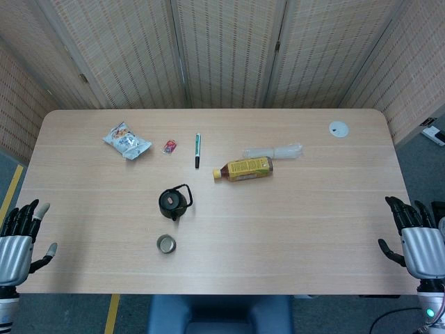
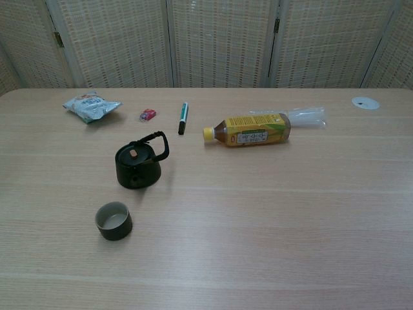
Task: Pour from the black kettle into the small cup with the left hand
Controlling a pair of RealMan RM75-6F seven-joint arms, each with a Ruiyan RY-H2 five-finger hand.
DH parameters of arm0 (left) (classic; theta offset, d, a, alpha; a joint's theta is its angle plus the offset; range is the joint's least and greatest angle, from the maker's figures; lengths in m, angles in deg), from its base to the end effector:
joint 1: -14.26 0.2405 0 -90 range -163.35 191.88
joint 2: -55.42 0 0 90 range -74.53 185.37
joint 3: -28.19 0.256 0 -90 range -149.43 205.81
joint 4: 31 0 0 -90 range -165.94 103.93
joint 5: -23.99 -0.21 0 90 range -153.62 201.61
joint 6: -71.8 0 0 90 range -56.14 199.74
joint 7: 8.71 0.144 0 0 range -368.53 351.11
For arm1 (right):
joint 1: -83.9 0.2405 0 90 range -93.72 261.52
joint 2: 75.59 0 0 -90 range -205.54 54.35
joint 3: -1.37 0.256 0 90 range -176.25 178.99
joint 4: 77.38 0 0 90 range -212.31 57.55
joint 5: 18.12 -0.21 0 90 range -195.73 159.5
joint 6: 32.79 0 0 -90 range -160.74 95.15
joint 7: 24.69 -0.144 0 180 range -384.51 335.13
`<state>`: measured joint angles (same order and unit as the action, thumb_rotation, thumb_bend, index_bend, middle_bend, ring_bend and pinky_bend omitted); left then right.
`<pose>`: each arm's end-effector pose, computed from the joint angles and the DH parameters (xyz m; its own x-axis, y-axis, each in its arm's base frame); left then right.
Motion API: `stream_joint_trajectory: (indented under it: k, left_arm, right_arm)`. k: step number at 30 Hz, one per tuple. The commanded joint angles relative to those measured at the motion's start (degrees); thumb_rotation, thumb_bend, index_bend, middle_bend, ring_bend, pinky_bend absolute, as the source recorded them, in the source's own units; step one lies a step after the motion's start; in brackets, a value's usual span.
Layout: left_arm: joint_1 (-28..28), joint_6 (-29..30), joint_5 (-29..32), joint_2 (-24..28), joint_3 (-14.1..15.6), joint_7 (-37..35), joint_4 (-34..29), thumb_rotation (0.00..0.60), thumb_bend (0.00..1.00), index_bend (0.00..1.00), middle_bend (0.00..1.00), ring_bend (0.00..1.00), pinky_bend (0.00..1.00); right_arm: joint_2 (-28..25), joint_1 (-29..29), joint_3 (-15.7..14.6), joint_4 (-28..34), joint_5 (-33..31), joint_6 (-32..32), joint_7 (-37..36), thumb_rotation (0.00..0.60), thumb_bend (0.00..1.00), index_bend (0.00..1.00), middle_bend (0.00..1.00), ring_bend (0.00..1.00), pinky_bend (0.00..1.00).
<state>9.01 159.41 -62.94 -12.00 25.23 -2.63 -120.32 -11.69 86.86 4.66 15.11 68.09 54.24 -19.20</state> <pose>-0.3103 0.1838 0.1505 0.4855 -0.0488 0.8729 0.8731 -0.0251 -0.4870 -0.3134 -0.1722 0.1654 0.4826 0.0245 0.8755 -0.8758 0.0185 0.4823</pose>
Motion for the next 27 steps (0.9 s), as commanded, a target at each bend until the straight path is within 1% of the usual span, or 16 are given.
stream_joint_trajectory:
  k: [1, 8, 13, 18, 22, 27]
  left_arm:
    - [0.0, 0.0, -0.1, 0.1, 0.1, 0.0, -0.1, 0.6, 0.39, 0.1, 0.03, 0.05, 0.0]
    - [0.0, 0.1, -0.5, 0.5, 0.3, 0.0, -0.7, 0.6, 0.39, 0.11, 0.04, 0.06, 0.0]
    - [0.0, 0.7, -1.0, 0.8, 0.0, -0.7, -0.7, 0.6, 0.39, 0.11, 0.04, 0.06, 0.0]
    - [-0.7, -0.2, -1.3, 1.7, 0.0, -1.0, -1.0, 0.6, 0.39, 0.11, 0.04, 0.06, 0.0]
    - [-1.2, -0.5, -1.2, 2.7, -0.6, -2.1, -1.5, 0.6, 0.39, 0.12, 0.05, 0.06, 0.0]
    - [-4.2, -3.7, -3.2, 4.3, -0.9, -5.3, -0.9, 0.6, 0.39, 0.14, 0.08, 0.08, 0.0]
  right_arm:
    - [0.0, -0.1, 0.0, -0.1, 0.0, 0.2, -0.2, 0.6, 0.31, 0.05, 0.14, 0.17, 0.08]
    - [0.3, -0.4, 0.0, -1.0, 0.8, 0.8, -1.3, 0.6, 0.31, 0.05, 0.14, 0.19, 0.08]
    - [0.1, -0.6, -0.2, -1.2, 1.3, 1.3, -1.9, 0.6, 0.31, 0.05, 0.14, 0.19, 0.08]
    - [-0.2, -0.9, -0.3, -1.2, 1.6, 1.6, -2.1, 0.6, 0.31, 0.05, 0.14, 0.19, 0.08]
    - [-0.2, -1.0, -0.3, -1.3, 1.7, 1.8, -2.5, 0.6, 0.31, 0.05, 0.14, 0.19, 0.08]
    - [-0.6, -0.8, -0.4, -1.2, 1.9, 1.2, -2.5, 0.6, 0.31, 0.05, 0.14, 0.2, 0.08]
